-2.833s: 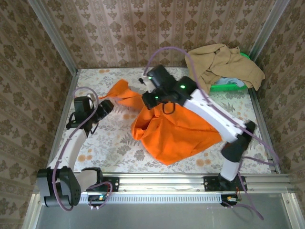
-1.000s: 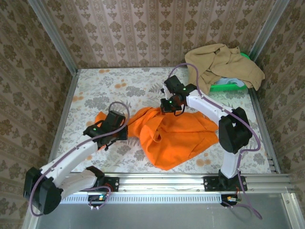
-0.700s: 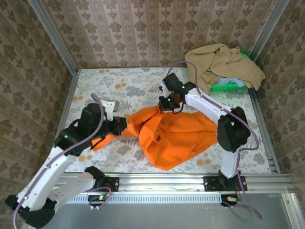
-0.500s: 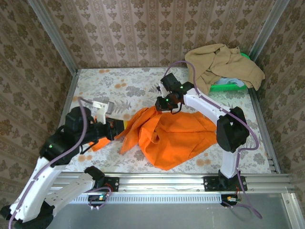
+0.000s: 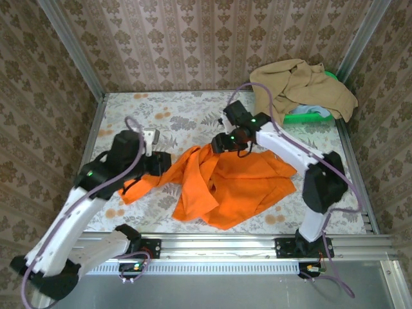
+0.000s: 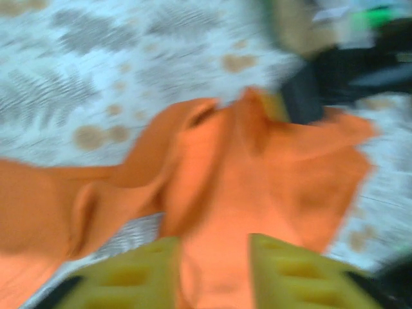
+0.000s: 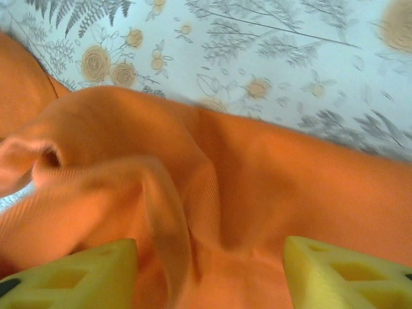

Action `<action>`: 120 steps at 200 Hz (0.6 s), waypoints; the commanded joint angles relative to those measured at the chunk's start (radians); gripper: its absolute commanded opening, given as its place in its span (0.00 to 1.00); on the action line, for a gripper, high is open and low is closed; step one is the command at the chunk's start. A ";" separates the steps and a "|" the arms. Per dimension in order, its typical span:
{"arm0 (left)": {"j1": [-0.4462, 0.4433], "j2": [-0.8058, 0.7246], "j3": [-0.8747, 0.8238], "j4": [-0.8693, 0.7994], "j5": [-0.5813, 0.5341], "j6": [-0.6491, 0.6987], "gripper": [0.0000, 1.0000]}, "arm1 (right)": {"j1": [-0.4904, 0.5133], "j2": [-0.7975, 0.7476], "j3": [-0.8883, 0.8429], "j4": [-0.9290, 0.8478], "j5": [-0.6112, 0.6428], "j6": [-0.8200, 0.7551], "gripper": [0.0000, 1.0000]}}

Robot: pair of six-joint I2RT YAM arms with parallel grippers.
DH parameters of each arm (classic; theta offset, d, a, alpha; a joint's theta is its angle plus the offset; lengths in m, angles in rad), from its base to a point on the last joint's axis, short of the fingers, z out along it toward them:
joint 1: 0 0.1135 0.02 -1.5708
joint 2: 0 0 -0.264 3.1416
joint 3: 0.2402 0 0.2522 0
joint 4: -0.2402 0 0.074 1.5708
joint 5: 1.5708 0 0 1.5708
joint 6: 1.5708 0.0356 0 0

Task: Fold and stack the trousers

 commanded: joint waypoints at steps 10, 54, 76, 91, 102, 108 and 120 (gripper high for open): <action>0.207 0.083 -0.102 0.113 -0.090 0.013 0.45 | -0.117 -0.201 -0.108 -0.036 0.129 0.022 0.70; 0.301 0.180 -0.254 0.162 -0.076 -0.071 0.86 | -0.233 -0.111 -0.194 -0.059 0.290 0.076 0.76; 0.356 0.196 -0.370 0.266 -0.011 -0.143 1.00 | -0.251 -0.024 -0.225 -0.008 0.303 0.072 0.83; 0.376 0.242 -0.422 0.347 -0.012 -0.167 1.00 | -0.246 0.064 -0.203 -0.010 0.304 0.059 0.82; 0.377 0.297 -0.437 0.385 -0.027 -0.177 0.99 | -0.238 0.103 -0.208 0.011 0.304 0.050 0.81; 0.380 0.328 -0.449 0.408 -0.030 -0.190 0.96 | -0.238 0.122 -0.212 0.021 0.297 0.047 0.78; 0.391 0.378 -0.484 0.481 -0.003 -0.201 0.75 | -0.236 0.153 -0.209 0.024 0.284 0.039 0.65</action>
